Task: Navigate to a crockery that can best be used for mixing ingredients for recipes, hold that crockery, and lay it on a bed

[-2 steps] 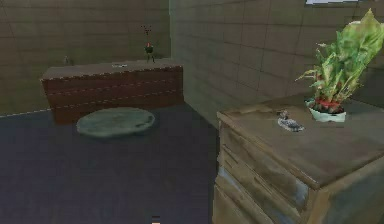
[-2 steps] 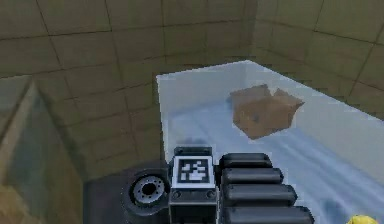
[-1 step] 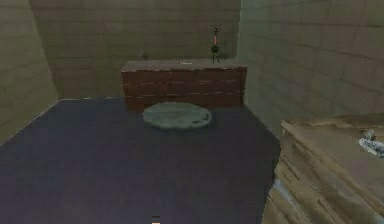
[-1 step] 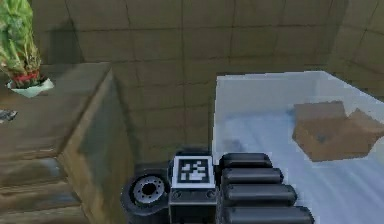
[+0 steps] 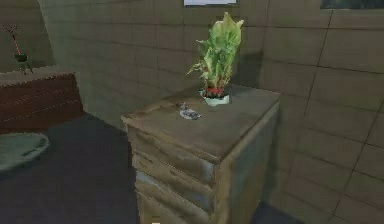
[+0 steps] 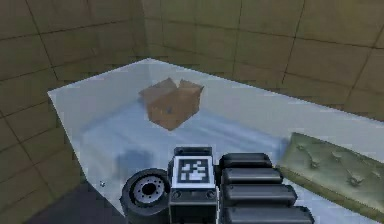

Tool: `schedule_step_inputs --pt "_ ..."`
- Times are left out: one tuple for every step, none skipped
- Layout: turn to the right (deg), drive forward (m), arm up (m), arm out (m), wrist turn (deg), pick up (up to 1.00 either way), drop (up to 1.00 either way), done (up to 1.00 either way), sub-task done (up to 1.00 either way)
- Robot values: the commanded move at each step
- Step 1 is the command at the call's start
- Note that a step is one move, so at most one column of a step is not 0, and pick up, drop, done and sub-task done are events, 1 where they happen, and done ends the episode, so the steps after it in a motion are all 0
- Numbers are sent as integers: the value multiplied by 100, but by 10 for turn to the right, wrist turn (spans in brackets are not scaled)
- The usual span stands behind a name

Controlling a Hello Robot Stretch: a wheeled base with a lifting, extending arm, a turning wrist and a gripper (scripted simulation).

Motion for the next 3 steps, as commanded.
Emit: schedule_step_inputs --pt "450 0 0 0 0 0 0 0 0" --pt "450 0 0 0 0 0 0 0 0" --pt "30 0 0 0 0 0 0 0 0"
